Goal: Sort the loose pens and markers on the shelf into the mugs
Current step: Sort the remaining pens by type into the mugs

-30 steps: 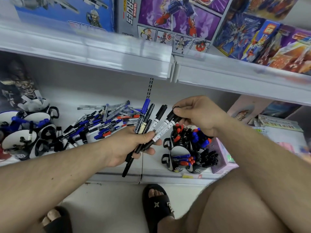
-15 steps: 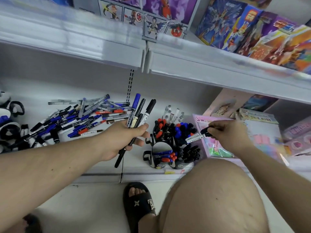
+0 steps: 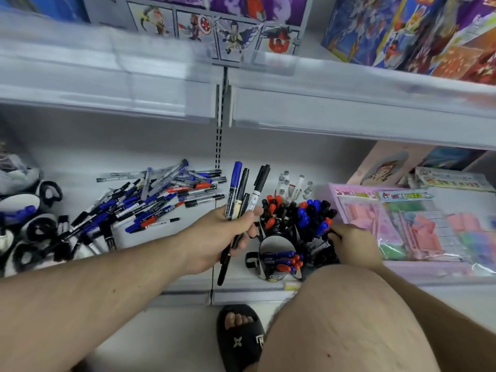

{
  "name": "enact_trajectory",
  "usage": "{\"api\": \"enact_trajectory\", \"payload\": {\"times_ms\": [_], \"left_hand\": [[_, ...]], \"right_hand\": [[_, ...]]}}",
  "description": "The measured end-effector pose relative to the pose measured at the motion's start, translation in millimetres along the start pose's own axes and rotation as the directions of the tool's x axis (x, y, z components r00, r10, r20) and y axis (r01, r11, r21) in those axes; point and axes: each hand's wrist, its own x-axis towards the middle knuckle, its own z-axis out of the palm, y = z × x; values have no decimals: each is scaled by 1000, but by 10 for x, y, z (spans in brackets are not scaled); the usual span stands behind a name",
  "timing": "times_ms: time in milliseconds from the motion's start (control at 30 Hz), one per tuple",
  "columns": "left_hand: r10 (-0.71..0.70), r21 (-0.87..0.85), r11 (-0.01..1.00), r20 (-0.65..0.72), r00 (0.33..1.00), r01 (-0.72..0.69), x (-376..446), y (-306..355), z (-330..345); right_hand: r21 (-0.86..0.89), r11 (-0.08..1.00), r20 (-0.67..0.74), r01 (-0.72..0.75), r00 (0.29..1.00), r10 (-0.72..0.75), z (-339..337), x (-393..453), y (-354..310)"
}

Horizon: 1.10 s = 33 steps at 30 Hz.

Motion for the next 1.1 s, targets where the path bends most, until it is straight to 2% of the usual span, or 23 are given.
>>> {"api": "enact_trajectory", "payload": {"times_ms": [133,233,267,300,367,400,467,600,633,700,767,833,933,1033,1100], "left_hand": [[-39,-82,996,72,997,44,-24,35,-36],[-63,-147,986,105,992,79,-47,76,-31],[-63,-160,984,118,991,82,-54,87,-32],[-61,-174,981,131,989,84,-65,98,-35],[-60,-192,977,148,987,88,-83,114,-45],[-57,-196,977,150,987,87,-91,120,-53],[-50,-202,976,148,988,80,-103,126,-69],[-41,-226,971,159,986,77,-132,150,-81],[-40,-232,970,166,985,78,-143,159,-82],[-33,-235,969,186,982,77,-163,184,-87],[-28,-231,970,207,978,77,-185,213,-91],[-28,-212,974,222,975,77,-218,239,-94],[-21,-185,980,250,968,69,-270,264,-105],[-20,-177,982,261,965,68,-326,289,-126],[-22,-167,984,260,965,68,-372,305,-145]], "right_hand": [[2,1000,46,2,999,-2,324,-52,11],[-9,999,5,53,999,-53,460,-71,5],[-8,998,96,59,994,-58,448,-109,-14],[-49,997,247,64,968,-50,447,-145,-38],[-143,989,376,42,926,15,457,-166,-19],[-177,984,484,5,871,83,450,-180,-9],[-221,975,544,-12,829,134,436,-211,-6],[-272,962,524,16,841,134,276,-183,-53],[-244,970,468,7,877,112,204,-156,-68],[-112,994,269,-19,962,49,-79,-68,-205],[161,981,150,-105,985,81,-513,77,-455],[446,878,184,-172,978,97,-949,225,-770],[681,717,216,-148,976,-3,-1459,311,-1262],[812,536,347,-233,930,-121,-1673,262,-1686],[813,525,385,-251,909,-162,-1676,228,-1891]]}}
